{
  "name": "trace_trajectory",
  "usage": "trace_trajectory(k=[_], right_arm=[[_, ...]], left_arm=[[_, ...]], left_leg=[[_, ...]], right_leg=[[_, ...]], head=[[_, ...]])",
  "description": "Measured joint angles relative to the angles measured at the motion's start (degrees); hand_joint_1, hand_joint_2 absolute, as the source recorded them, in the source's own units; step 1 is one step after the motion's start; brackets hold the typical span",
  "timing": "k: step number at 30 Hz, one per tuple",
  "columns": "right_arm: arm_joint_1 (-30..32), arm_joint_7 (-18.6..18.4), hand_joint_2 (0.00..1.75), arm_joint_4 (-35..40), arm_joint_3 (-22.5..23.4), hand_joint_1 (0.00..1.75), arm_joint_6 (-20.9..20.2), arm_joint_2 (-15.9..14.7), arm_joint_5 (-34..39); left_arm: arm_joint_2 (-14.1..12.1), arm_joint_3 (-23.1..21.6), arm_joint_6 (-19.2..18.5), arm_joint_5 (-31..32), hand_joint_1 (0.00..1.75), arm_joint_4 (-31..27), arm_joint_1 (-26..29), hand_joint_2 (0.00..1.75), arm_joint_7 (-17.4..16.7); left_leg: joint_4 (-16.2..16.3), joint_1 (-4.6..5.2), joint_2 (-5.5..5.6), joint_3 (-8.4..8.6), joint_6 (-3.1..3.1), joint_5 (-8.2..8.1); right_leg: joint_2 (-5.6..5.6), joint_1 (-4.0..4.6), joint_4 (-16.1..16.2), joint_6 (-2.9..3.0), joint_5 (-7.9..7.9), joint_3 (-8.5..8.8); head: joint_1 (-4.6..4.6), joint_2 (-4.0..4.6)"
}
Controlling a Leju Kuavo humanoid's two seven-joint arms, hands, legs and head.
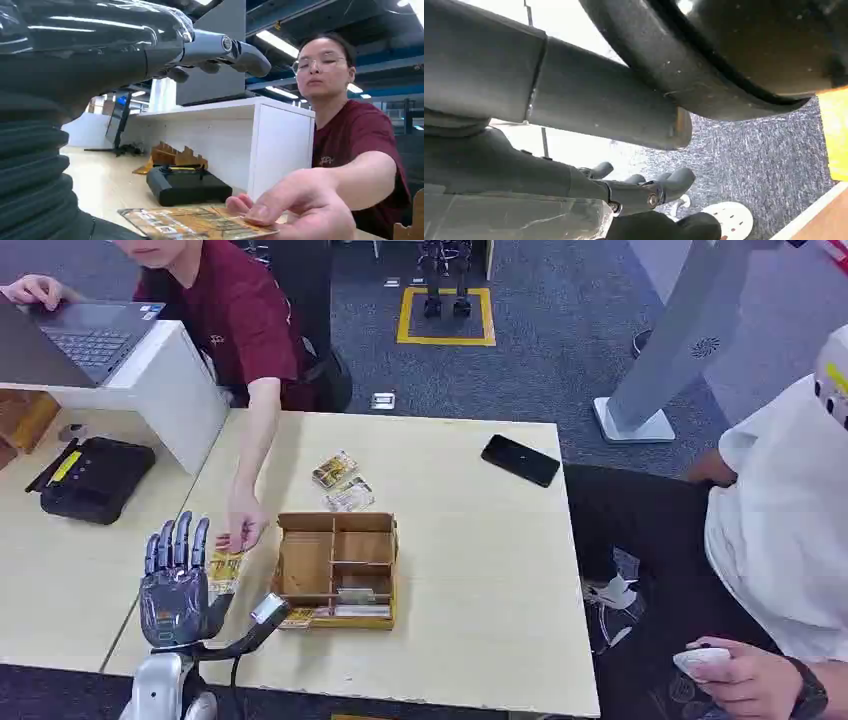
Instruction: Pass the card to the sensor for recognition and then transmit it.
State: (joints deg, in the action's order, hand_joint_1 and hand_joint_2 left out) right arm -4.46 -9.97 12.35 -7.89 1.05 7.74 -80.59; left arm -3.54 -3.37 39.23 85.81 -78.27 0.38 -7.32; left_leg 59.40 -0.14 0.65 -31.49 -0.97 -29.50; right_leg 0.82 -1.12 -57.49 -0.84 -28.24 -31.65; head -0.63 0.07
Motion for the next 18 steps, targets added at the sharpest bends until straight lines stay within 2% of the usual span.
trace_trajectory(k=[4, 5, 10, 18], right_arm=[[0.0, 0.0, 0.00, 0.0, 0.0, 0.00, 0.0, 0.0, 0.0], [0.0, 0.0, 0.00, 0.0, 0.0, 0.00, 0.0, 0.0, 0.0], [0.0, 0.0, 0.00, 0.0, 0.0, 0.00, 0.0, 0.0, 0.0], [0.0, 0.0, 0.00, 0.0, 0.0, 0.00, 0.0, 0.0, 0.0]], left_arm=[[0.0, 0.0, 0.0, -0.2, 0.00, 0.0, -0.2, 1.75, 0.0], [0.0, 0.0, 0.0, -0.3, 1.75, 0.0, -0.2, 1.75, 0.0], [0.0, 0.1, 0.0, -0.7, 1.75, 0.0, -0.2, 1.75, 0.4], [0.0, 0.3, 0.0, -4.0, 1.75, -0.5, -0.2, 1.75, 3.9]], left_leg=[[0.0, 0.00, 0.00, 0.00, 0.00, 0.00], [0.0, 0.00, 0.00, 0.00, 0.00, 0.00], [0.0, 0.00, 0.00, 0.00, 0.00, 0.00], [0.0, 0.00, 0.00, 0.00, 0.00, 0.00]], right_leg=[[0.00, 0.00, 0.0, 0.00, 0.00, 0.00], [0.00, 0.00, 0.0, 0.00, 0.00, 0.00], [0.00, 0.00, 0.0, 0.00, 0.00, 0.00], [0.00, 0.00, 0.0, 0.00, 0.00, 0.00]], head=[[0.00, 0.00], [0.00, 0.00], [0.00, 0.00], [0.00, 0.00]])
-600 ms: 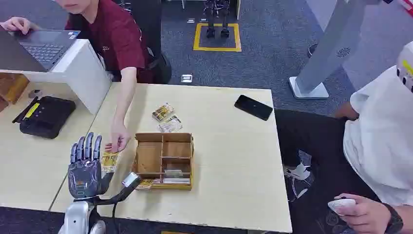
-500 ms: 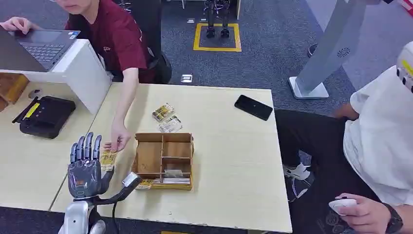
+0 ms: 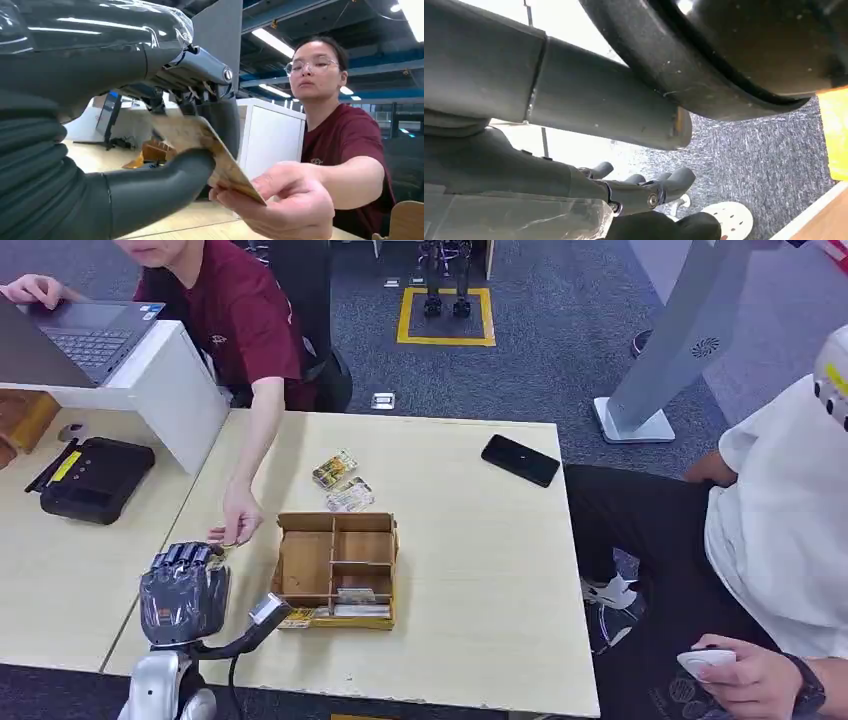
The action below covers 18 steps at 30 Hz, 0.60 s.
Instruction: Pass the card to the sensor for recognition and then transmit it.
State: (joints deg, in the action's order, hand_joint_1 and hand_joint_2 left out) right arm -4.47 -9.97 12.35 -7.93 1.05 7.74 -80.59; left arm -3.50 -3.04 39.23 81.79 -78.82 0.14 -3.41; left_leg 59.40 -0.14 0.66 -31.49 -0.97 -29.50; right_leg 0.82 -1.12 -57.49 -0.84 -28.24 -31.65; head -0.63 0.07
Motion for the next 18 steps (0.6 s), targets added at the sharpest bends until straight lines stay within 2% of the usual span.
trace_trajectory(k=[4, 14, 16, 18], right_arm=[[0.0, 0.0, 0.00, 0.0, 0.0, 0.00, 0.0, 0.0, 0.0], [0.0, 0.0, 0.00, 0.0, 0.0, 0.00, 0.1, 0.0, 0.0], [0.0, 0.0, 0.00, 0.0, 0.0, 0.00, 0.1, 0.0, 0.0], [0.0, -0.1, 0.00, 0.0, 0.0, 0.00, 0.3, 0.0, 0.1]], left_arm=[[0.3, 0.4, 0.0, -1.7, 1.75, -0.1, 0.0, 1.75, 1.0], [1.2, 1.0, 0.0, -2.9, 1.75, -0.1, -0.1, 1.75, 0.9], [1.5, 1.0, -0.2, -7.3, 1.75, -0.1, -0.1, 1.75, 2.0], [2.0, 1.0, -2.7, -18.5, 1.75, -0.1, -0.3, 1.75, 4.9]], left_leg=[[0.0, 0.00, 0.00, 0.00, 0.00, 0.00], [0.0, 0.00, 0.00, 0.01, 0.00, 0.00], [0.0, 0.00, 0.00, 0.01, 0.00, 0.00], [0.0, 0.00, 0.00, 0.01, 0.00, 0.00]], right_leg=[[0.01, 0.00, 0.0, 0.00, 0.00, 0.00], [0.00, 0.00, 0.0, 0.00, 0.00, 0.00], [0.00, 0.00, 0.0, 0.00, 0.00, -0.01], [0.00, 0.00, 0.0, 0.00, 0.00, -0.01]], head=[[0.00, 0.00], [0.00, 0.00], [0.00, 0.00], [0.00, 0.00]])
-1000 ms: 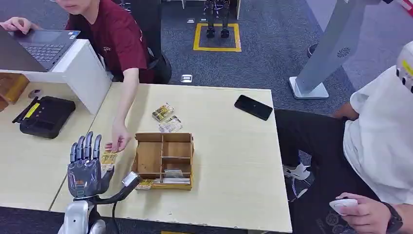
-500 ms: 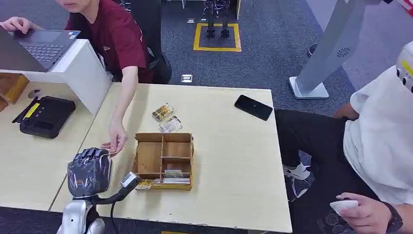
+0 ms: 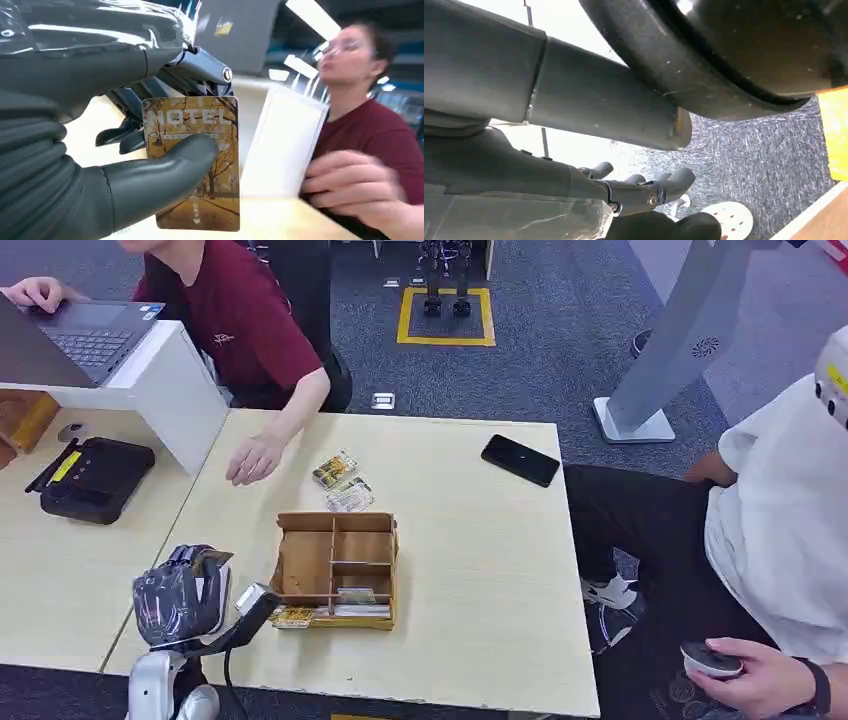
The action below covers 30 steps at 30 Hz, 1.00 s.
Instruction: Pass the card to the sensor for recognition and then transmit it.
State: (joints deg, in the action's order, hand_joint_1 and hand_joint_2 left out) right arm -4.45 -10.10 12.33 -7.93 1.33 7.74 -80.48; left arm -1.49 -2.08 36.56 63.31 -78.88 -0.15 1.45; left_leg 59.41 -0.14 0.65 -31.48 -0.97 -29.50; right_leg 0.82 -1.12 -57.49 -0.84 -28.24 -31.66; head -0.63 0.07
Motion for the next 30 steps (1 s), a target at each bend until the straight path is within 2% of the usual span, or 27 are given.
trace_trajectory(k=[2, 5, 11, 19, 30], right_arm=[[0.1, -0.3, 0.00, 0.0, 0.0, 0.00, 0.3, 0.0, 0.1], [0.2, -0.5, 0.00, -0.1, 0.0, 0.00, 0.9, 0.1, 0.3], [0.2, -0.6, 0.00, -0.3, 0.0, 0.00, 1.0, 0.1, 0.6], [0.2, -0.4, 0.00, -0.3, 0.0, 0.00, 1.0, 0.1, 0.2], [0.1, -0.3, 0.00, -0.3, -0.4, 0.00, 0.8, 0.1, 0.0]], left_arm=[[0.8, 0.0, -4.3, -11.6, 1.75, 0.0, -0.2, 1.75, 2.4], [1.8, 0.0, -10.6, -22.6, 1.75, -0.3, -0.3, 1.75, 3.3], [3.2, 0.4, -17.2, -35.7, 1.75, -0.3, -0.9, 1.75, 1.7], [3.3, 1.9, -13.2, -34.6, 1.75, 0.5, -1.6, 1.75, 2.1], [3.0, 4.3, -11.8, -35.0, 1.75, 0.8, -2.3, 1.75, 2.1]], left_leg=[[0.0, 0.00, 0.00, 0.00, 0.00, 0.00], [0.0, 0.00, 0.00, 0.00, 0.00, 0.00], [0.0, 0.00, 0.00, -0.01, 0.00, 0.00], [0.0, 0.00, 0.00, -0.01, 0.00, 0.00], [0.0, 0.00, 0.00, -0.01, 0.00, 0.00]], right_leg=[[0.00, 0.00, 0.0, 0.00, 0.00, 0.00], [0.00, 0.00, 0.0, 0.00, 0.00, 0.00], [0.00, 0.00, 0.0, 0.00, 0.00, 0.00], [0.00, 0.00, 0.0, 0.00, 0.00, 0.00], [0.00, 0.00, 0.0, 0.00, 0.00, 0.00]], head=[[-0.02, 0.00], [0.00, 0.00], [0.00, 0.00], [0.00, 0.00], [0.00, 0.00]])
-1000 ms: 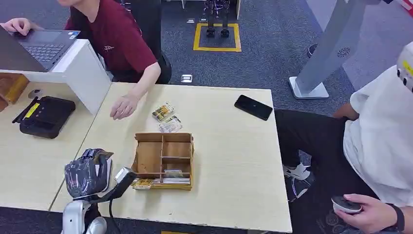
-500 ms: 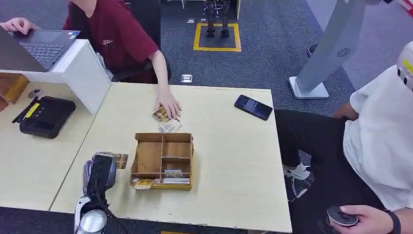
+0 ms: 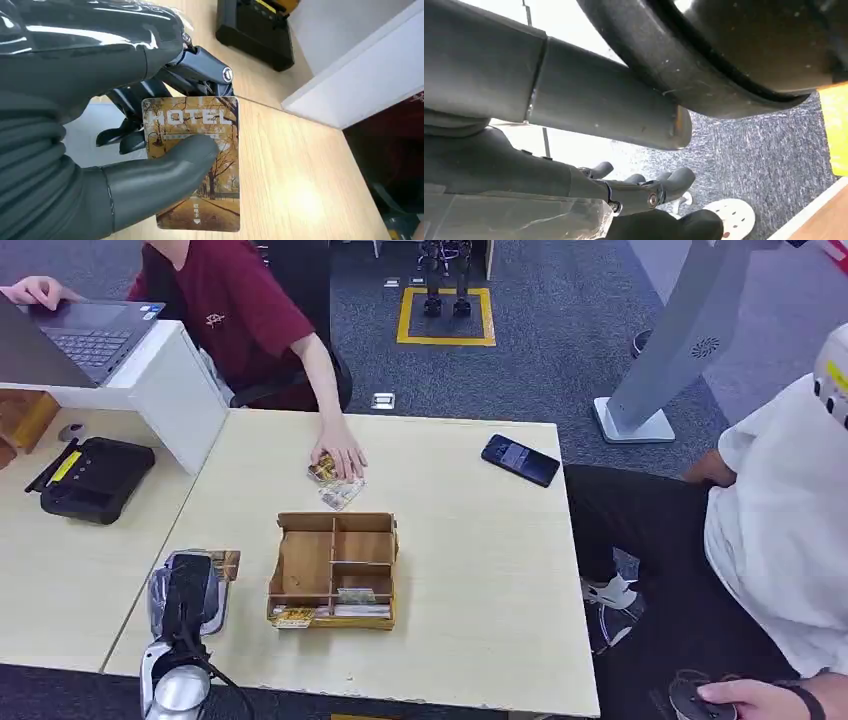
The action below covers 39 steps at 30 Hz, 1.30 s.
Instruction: Pass the card to the sensor for recognition and then transmit it.
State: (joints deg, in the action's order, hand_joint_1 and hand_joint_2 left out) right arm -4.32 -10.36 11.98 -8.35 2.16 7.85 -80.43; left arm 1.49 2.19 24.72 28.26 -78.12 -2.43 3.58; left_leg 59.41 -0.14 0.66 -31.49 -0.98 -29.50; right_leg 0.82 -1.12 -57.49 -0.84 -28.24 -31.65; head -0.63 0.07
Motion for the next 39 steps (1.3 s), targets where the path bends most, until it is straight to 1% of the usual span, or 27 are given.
trace_trajectory(k=[5, 9, 13, 22, 25, 30, 33, 38, 39], right_arm=[[-0.1, 0.2, 0.00, 0.0, -0.6, 0.00, -0.2, 0.0, -0.2], [-0.3, 0.3, 0.00, 0.0, -0.9, 0.00, -0.6, 0.0, -0.5], [-0.4, 0.3, 0.00, 0.0, -0.9, 0.00, -1.0, 0.0, -0.5], [-0.5, 0.3, 0.00, 0.0, -1.1, 0.00, -1.0, 0.0, -0.5], [-0.5, 0.3, 0.00, 0.0, -1.1, 0.00, -1.0, 0.0, -0.4], [-0.5, 0.3, 0.00, 0.0, -1.1, 0.00, -1.0, 0.0, -0.3], [-0.4, 0.2, 0.00, 0.0, -1.1, 0.00, -0.9, 0.0, -0.3], [-0.5, 0.2, 0.00, 0.0, -1.1, 0.00, -0.9, 0.0, -0.3], [-0.5, 0.2, 0.00, 0.0, -1.1, 0.00, -1.0, 0.0, -0.3]], left_arm=[[-0.9, 1.5, 1.2, 1.3, 1.75, 0.4, -0.8, 1.75, -0.7], [-1.7, 2.9, 2.2, 3.4, 1.75, 2.1, -1.7, 1.75, -1.4], [-2.2, 4.1, 2.3, 3.9, 1.75, 3.8, -2.1, 1.75, -1.6], [-2.4, 5.1, 1.3, 5.8, 1.75, 6.3, -2.5, 1.75, -1.9], [-2.4, 5.1, 0.4, 6.0, 1.75, 6.3, -2.4, 1.75, -2.3], [-2.4, 5.1, 0.0, 6.4, 1.75, 6.3, -2.2, 1.75, -2.8], [-2.4, 5.1, -1.4, 6.4, 1.75, 6.2, -2.0, 1.75, -2.9], [-2.4, 5.1, -1.9, 7.9, 1.75, 6.2, -1.9, 1.75, -3.8], [-2.4, 5.1, -1.6, 9.6, 1.75, 6.2, -1.9, 1.75, -4.5]], left_leg=[[0.0, -0.01, 0.00, 0.00, 0.00, 0.00], [0.0, -0.01, 0.00, 0.00, 0.00, 0.00], [0.0, -0.01, -0.01, 0.00, 0.00, 0.00], [0.0, 0.00, 0.00, -0.01, 0.00, 0.00], [0.0, 0.00, 0.00, 0.00, 0.00, 0.00], [0.0, -0.01, 0.00, 0.00, 0.00, 0.00], [0.0, -0.01, 0.00, 0.00, 0.00, 0.00], [0.0, 0.00, 0.00, 0.00, 0.00, 0.00], [0.0, 0.00, 0.00, 0.00, 0.00, 0.00]], right_leg=[[0.00, 0.01, 0.0, 0.00, 0.00, 0.00], [0.01, 0.01, 0.0, 0.00, 0.00, 0.00], [0.01, 0.01, 0.0, 0.00, 0.00, 0.00], [0.01, 0.00, 0.0, 0.00, 0.00, 0.00], [0.01, 0.00, 0.0, 0.00, 0.00, 0.00], [0.01, 0.01, 0.0, 0.00, 0.00, 0.00], [0.01, 0.01, 0.0, 0.00, 0.00, 0.01], [0.01, 0.00, 0.0, 0.00, 0.00, 0.01], [0.01, 0.00, 0.0, 0.00, 0.00, 0.01]], head=[[0.00, 0.00], [0.00, 0.00], [0.00, 0.00], [0.02, 0.00], [0.00, 0.00], [0.00, 0.00], [0.00, 0.00], [0.00, 0.00], [0.00, 0.00]])
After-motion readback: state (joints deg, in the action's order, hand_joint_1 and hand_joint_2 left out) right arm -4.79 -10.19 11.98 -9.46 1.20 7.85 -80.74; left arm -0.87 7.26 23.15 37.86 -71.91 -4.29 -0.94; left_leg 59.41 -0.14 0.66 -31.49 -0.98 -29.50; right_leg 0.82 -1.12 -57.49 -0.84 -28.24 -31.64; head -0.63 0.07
